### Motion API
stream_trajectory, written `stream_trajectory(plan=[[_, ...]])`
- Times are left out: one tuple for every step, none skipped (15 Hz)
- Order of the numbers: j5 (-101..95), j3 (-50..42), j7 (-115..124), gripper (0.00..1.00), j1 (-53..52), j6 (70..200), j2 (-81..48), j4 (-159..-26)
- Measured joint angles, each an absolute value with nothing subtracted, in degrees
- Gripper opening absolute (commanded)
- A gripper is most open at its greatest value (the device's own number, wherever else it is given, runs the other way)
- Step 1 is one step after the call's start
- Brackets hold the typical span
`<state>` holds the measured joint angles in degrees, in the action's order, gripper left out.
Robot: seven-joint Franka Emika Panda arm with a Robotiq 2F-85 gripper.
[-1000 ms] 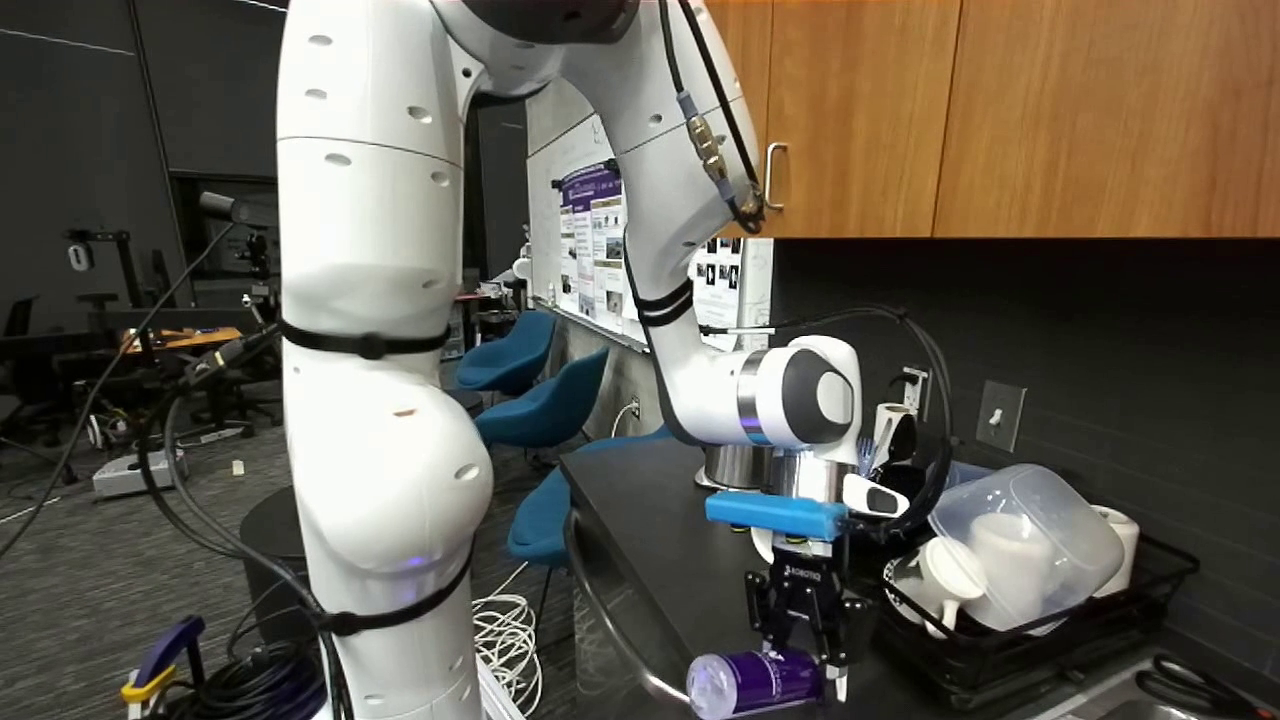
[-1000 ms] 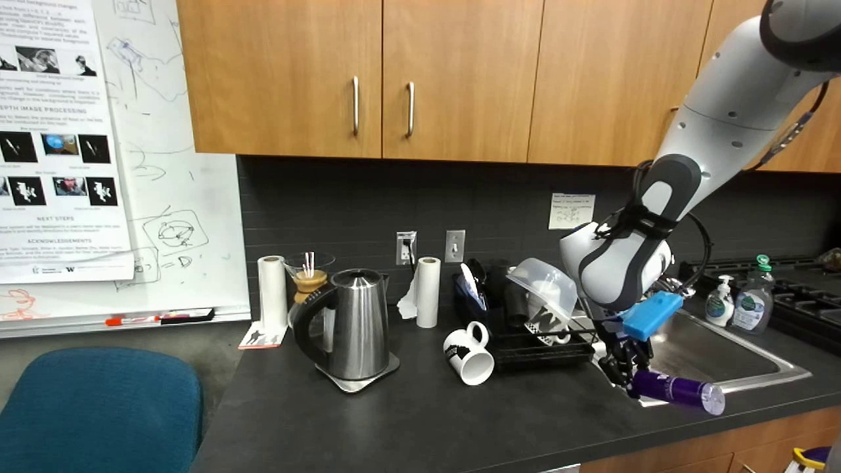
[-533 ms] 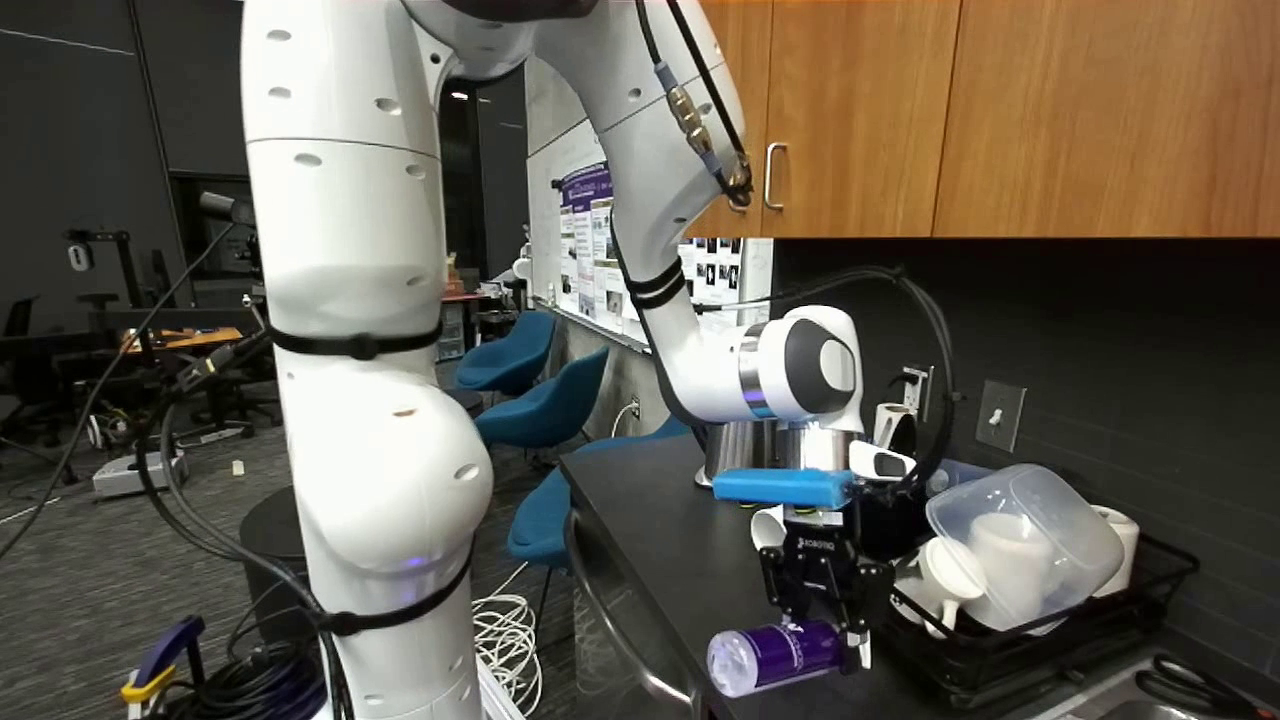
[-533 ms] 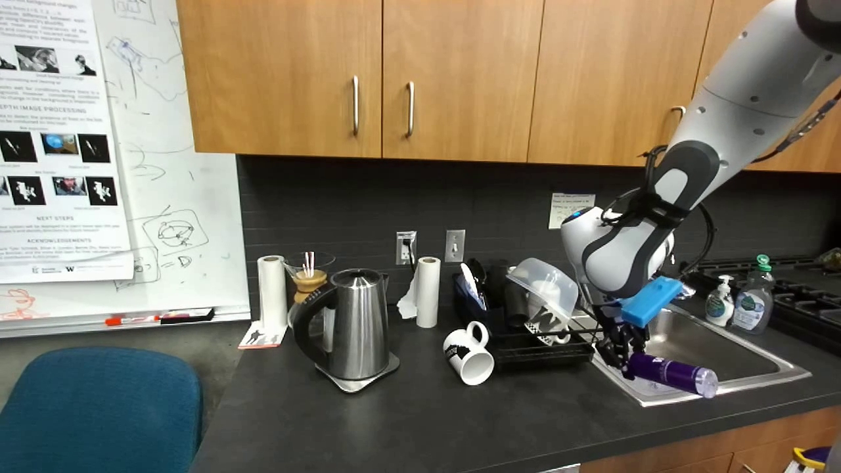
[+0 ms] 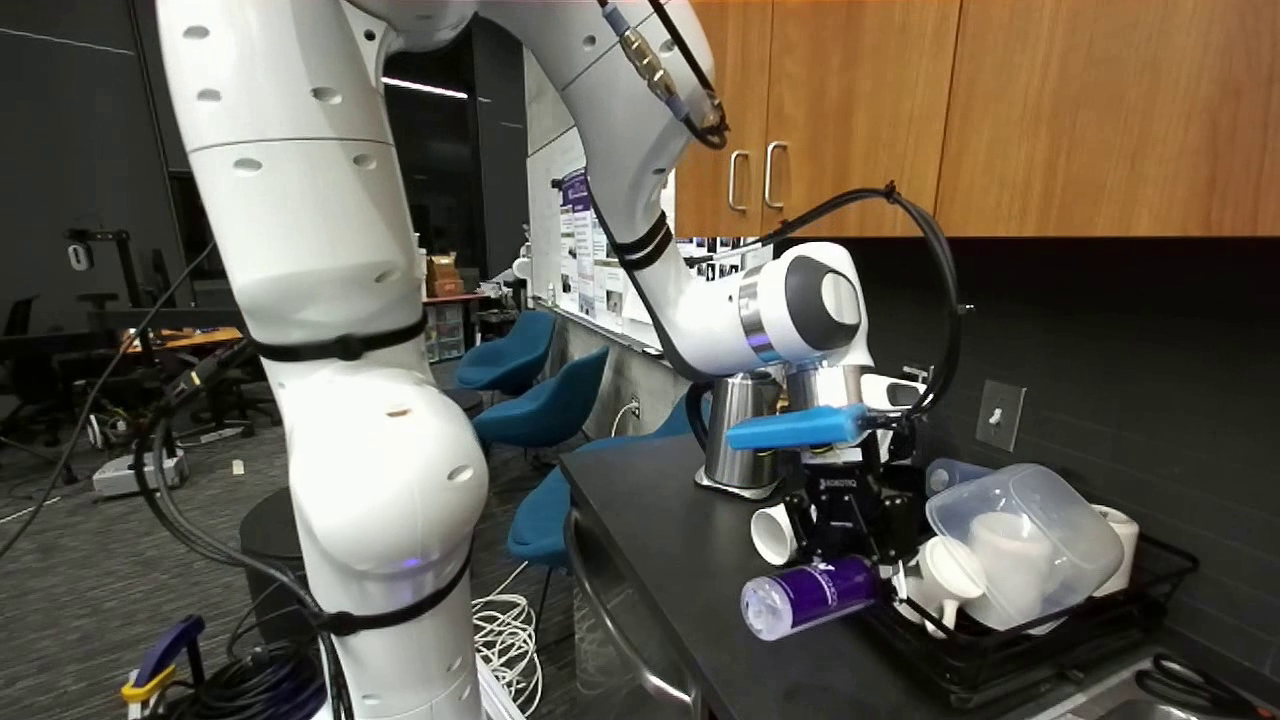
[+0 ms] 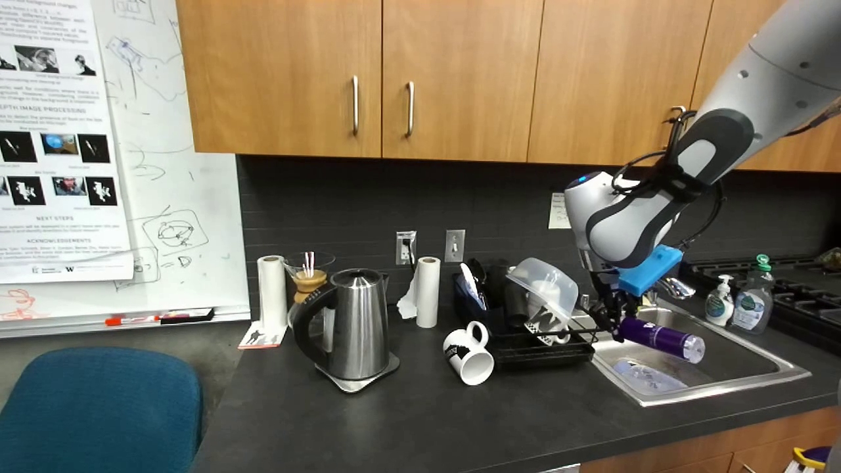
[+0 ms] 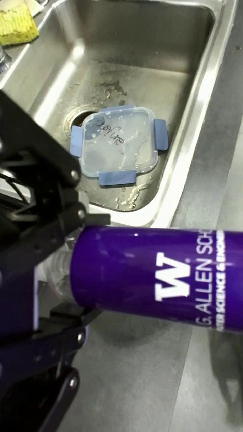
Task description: Put the purple bottle on the dishrack then move the mug backwards.
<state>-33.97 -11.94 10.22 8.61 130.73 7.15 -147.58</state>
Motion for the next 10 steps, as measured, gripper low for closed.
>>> stream_trajectory(plan=[[-33.89, -11.23, 10.21, 0.26, 8.59, 130.77, 7.38, -147.20], [-33.86, -10.35, 10.20, 0.26, 8.54, 130.80, 7.40, -146.65], [-33.85, -9.44, 10.21, 0.26, 8.40, 130.84, 7.37, -146.04], [-33.85, -8.59, 10.22, 0.26, 8.19, 130.87, 7.30, -145.38], [-33.86, -7.74, 10.26, 0.26, 7.96, 130.87, 7.16, -144.60], [-33.94, -6.94, 10.48, 0.26, 7.74, 130.88, 7.01, -143.81], [-34.04, -6.19, 10.78, 0.26, 7.53, 130.88, 6.84, -142.98], [-34.10, -5.54, 11.07, 0.26, 7.30, 130.88, 6.60, -142.13], [-34.22, -5.00, 11.56, 0.26, 7.08, 130.92, 6.28, -141.29], [-34.39, -4.54, 12.26, 0.26, 6.91, 131.01, 5.94, -140.51]])
